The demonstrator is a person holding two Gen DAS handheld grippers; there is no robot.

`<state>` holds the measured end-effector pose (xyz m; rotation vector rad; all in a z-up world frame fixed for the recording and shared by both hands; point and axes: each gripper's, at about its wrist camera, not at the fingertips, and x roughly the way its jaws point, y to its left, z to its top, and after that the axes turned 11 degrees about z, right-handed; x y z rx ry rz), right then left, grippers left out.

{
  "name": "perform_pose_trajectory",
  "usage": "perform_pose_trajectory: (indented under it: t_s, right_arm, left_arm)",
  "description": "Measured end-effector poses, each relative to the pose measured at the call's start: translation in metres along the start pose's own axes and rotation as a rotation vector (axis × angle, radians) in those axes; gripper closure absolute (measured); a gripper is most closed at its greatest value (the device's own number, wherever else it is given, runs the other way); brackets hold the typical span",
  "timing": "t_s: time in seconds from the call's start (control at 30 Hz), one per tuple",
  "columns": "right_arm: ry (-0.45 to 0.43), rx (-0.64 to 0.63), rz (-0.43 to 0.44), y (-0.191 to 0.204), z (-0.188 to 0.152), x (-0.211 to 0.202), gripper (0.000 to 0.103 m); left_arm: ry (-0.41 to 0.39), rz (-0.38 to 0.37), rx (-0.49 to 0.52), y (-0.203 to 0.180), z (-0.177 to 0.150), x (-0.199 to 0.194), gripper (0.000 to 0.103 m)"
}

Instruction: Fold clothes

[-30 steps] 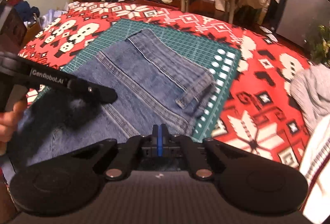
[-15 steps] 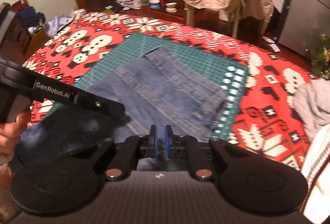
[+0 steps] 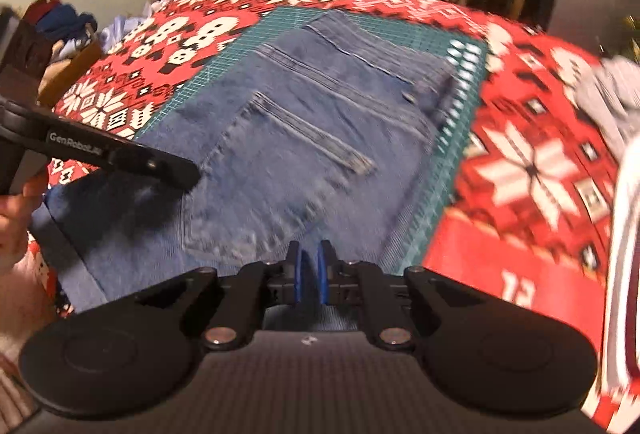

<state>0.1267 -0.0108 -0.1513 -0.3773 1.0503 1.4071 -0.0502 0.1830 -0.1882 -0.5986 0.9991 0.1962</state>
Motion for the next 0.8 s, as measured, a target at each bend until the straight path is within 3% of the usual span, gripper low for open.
perform_pose_trajectory:
  t_s: [0.17, 0.33, 0.53, 0.67, 0.8]
  right_arm:
    - [0.001, 0.042, -0.053, -0.004, -0.016, -0.017, 0.093]
    - [-0.056, 0.021, -0.034, 0.01, -0.009, -0.03, 0.093]
    - [-0.028, -0.071, 0.0, 0.04, 0.005, -0.003, 0.093]
    - [0.009, -0.064, -0.031, 0.038, -0.014, 0.001, 0.093]
    - [-0.022, 0.011, -0.007, 0.027, -0.042, -0.023, 0.093]
  left_arm:
    - [-0.002, -0.036, 0.009, -0.01, -0.001, -0.002, 0.099]
    - [0.0, -0.1, 0.041, -0.032, 0.001, 0.004, 0.099]
    - [0.041, -0.134, 0.07, -0.055, -0.005, 0.024, 0.099]
    - [0.041, -0.145, 0.073, -0.056, -0.018, 0.023, 0.099]
    - [0.068, -0.171, 0.06, -0.056, -0.026, 0.023, 0.099]
